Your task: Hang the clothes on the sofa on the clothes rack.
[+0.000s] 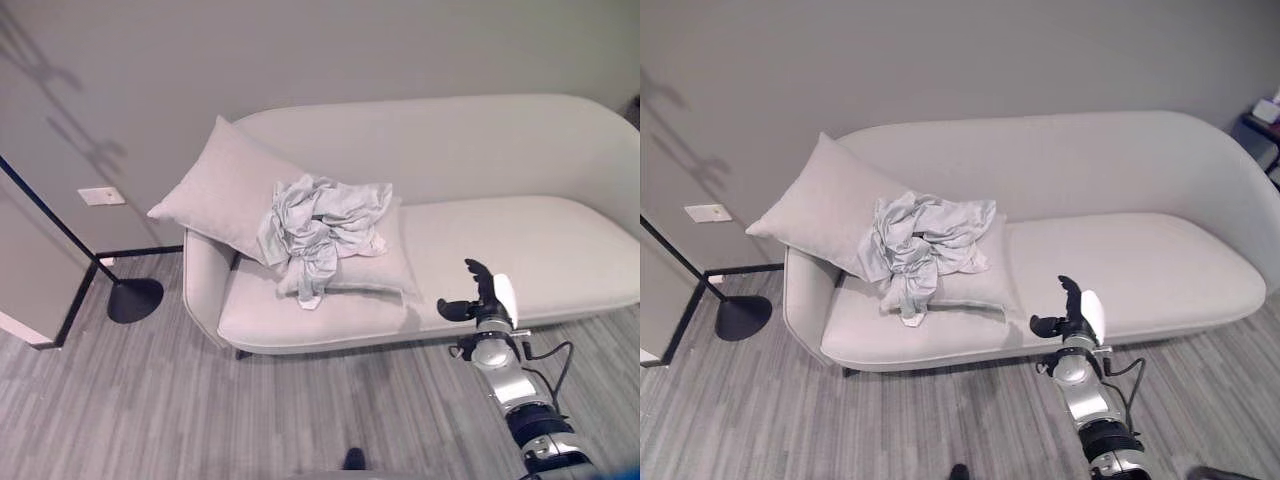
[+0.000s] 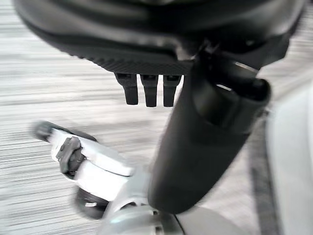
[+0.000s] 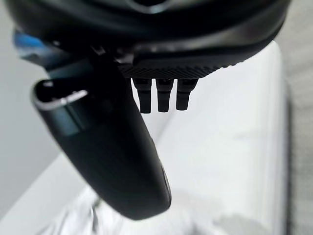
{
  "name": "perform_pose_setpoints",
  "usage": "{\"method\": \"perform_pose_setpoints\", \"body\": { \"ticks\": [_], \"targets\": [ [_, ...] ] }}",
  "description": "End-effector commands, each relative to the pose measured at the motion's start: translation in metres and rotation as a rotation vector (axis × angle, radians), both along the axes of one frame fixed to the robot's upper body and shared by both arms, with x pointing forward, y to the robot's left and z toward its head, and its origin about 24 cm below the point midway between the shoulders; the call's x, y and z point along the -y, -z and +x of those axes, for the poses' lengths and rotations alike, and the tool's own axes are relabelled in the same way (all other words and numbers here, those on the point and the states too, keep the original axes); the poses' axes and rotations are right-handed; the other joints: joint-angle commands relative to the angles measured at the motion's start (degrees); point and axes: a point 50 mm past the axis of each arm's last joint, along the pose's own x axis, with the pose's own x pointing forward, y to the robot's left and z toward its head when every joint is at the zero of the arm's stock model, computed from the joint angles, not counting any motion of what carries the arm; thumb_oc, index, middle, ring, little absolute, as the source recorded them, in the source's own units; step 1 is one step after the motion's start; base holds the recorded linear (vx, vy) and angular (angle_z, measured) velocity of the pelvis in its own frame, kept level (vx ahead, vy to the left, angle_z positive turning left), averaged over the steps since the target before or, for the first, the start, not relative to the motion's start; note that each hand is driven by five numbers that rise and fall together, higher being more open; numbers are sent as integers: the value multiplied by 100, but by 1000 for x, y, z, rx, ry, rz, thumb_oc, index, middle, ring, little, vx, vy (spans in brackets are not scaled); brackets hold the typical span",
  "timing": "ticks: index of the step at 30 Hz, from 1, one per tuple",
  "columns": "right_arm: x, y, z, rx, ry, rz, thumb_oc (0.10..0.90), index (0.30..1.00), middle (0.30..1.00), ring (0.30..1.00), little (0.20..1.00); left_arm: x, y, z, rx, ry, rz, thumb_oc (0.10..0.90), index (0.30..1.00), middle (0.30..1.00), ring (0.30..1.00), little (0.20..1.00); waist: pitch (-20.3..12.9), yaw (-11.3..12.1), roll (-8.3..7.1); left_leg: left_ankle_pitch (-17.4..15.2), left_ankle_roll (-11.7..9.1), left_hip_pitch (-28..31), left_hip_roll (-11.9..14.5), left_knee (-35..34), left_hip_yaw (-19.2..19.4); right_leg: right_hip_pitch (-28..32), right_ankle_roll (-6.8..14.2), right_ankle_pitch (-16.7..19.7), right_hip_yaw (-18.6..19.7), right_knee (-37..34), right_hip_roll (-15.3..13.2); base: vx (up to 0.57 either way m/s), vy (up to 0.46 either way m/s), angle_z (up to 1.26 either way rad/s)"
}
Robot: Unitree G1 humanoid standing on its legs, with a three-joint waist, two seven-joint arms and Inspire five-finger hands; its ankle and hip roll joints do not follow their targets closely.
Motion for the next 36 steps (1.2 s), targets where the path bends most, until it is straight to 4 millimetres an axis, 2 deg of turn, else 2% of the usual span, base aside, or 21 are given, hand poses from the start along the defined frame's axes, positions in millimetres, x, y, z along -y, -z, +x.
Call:
{"method": "perform_pose_setpoints", "body": {
  "ticks": [1,2,3,4,5,7,8,9,13,14,19,26,36],
  "targets": [
    [6,-69,24,311,-59,-66,800,900,900,900,900,11,8,-16,-102,151,24,800,900,900,900,900,230,152,-37,383,138,1192,89,-3091,593,359,1427,449,-95,-545,-903,192,65,26],
    [10,-71,22,318,-62,-82,800,900,900,900,900,7,7,-16,-91,96,31,800,900,900,900,900,291,265,37,259,54,920,-48,-3960,737,495,1493,274,-212,-545,-915,187,103,8],
    [10,-72,23,320,-64,-79,800,900,900,900,900,10,9,-19,-99,72,25,800,900,900,900,900,300,348,73,702,11,893,-209,-4792,758,585,1514,224,-270,-545,-909,243,166,4],
    [14,-72,22,305,-61,-122,800,900,900,900,900,17,12,-23,-122,91,6,800,900,900,900,900,311,391,174,1043,-23,718,-220,-5318,829,669,1509,146,-320,-545,-832,224,119,-3],
    [9,-75,27,304,-90,-116,800,900,900,900,900,19,14,-32,-153,62,-4,800,900,900,900,900,194,451,249,1087,-45,1159,-240,-6000,769,770,1512,75,-303,-545,-783,224,102,22],
    [1,-66,27,280,-120,-82,800,900,900,900,900,18,17,-45,-209,19,-3,800,900,900,900,900,117,423,268,1287,-29,1460,-316,-6337,600,891,1462,32,-426,-545,-770,199,62,5],
    [0,-67,27,281,-120,-82,800,900,900,900,900,18,17,-45,-209,19,-3,800,900,900,900,900,116,408,264,1324,-24,1444,-326,-6348,588,877,1465,49,-440,-545,-779,202,100,5],
    [-5,-59,26,250,-153,-52,800,900,900,900,900,16,17,-53,-240,19,-1,800,900,900,900,900,-43,387,206,1326,-45,1580,-365,-6461,522,904,1451,9,-449,-545,-803,123,67,26],
    [-5,-59,26,250,-154,-51,800,900,900,900,900,15,17,-53,-241,19,0,800,900,900,900,900,-46,383,204,1323,-46,1582,-365,-6461,520,906,1450,5,-451,-545,-803,79,40,33],
    [-14,-48,37,154,-234,28,800,900,900,900,900,12,17,-62,-274,47,7,800,900,900,900,900,-155,511,152,1235,-79,1792,-334,-6461,475,1039,1443,-80,-441,-545,-841,193,127,21],
    [-32,-59,43,188,-353,58,800,900,900,900,900,15,17,-53,-257,103,1,800,900,900,900,900,-177,539,69,1190,-75,1770,-354,-6461,428,1021,1494,-79,-463,-545,-877,73,65,10],
    [-41,-62,41,205,-408,79,800,900,900,900,900,16,17,-53,-250,115,-2,800,900,900,900,900,-195,594,9,1134,-61,1766,-378,-6461,326,1027,1529,-89,-541,-545,-918,26,26,8],
    [-40,-27,44,24,-389,90,800,900,900,900,900,16,17,-58,-268,128,-5,800,900,900,900,900,-146,791,-37,1175,-76,1593,-415,-6461,103,925,1562,-78,-763,-545,-959,3,12,7]
  ]
}}
